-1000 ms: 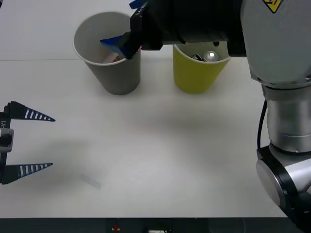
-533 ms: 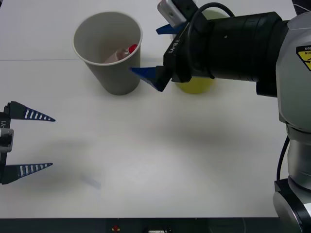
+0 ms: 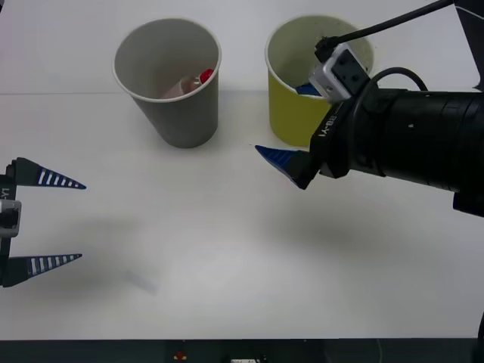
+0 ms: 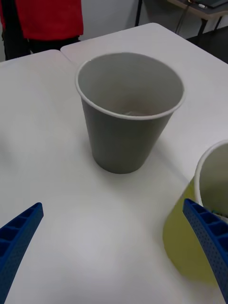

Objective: Put the can into the green bin and the plastic bottle into the gray bin

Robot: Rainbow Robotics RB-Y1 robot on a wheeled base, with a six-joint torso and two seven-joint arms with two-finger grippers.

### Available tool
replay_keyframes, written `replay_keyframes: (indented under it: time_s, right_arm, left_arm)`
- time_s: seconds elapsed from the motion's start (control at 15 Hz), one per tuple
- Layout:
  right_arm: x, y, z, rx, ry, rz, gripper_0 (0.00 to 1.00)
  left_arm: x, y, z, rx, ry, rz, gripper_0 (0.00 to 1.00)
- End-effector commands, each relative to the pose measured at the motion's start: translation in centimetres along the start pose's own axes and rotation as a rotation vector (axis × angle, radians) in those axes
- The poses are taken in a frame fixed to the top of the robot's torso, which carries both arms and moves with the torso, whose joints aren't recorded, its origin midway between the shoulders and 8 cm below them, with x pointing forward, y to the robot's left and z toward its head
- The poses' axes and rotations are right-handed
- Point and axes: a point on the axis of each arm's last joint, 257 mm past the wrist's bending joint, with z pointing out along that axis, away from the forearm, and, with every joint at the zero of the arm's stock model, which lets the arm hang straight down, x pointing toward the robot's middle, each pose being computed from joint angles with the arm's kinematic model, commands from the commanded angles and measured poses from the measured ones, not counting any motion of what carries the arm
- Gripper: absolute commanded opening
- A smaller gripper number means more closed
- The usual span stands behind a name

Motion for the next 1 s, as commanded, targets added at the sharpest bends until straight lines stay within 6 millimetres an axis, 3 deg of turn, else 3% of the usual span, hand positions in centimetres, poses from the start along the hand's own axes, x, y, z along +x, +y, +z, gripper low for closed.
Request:
replay_keyframes:
  time_s: [0.07, 0.53, 0.8, 1.0]
  right_arm:
    - [2.9, -0.3, -1.5, 0.003, 0.043, 0.001, 1.00]
    - [8.8, -0.6, -3.8, 0.007, 0.138, -0.049, 1.00]
    - [12.2, -0.7, -3.9, -0.068, 0.123, -0.080, 1.00]
    - [15.0, -1.3, -5.3, -0.097, 0.187, -0.157, 1.00]
  left_arm:
    - [0.0, 0.0, 0.0, 0.000, 0.000, 0.000, 1.00]
    - [0.0, 0.0, 0.0, 0.000, 0.000, 0.000, 1.00]
    - [0.0, 0.0, 0.0, 0.000, 0.000, 0.000, 1.00]
    - [0.0, 0.0, 0.0, 0.000, 0.000, 0.000, 1.00]
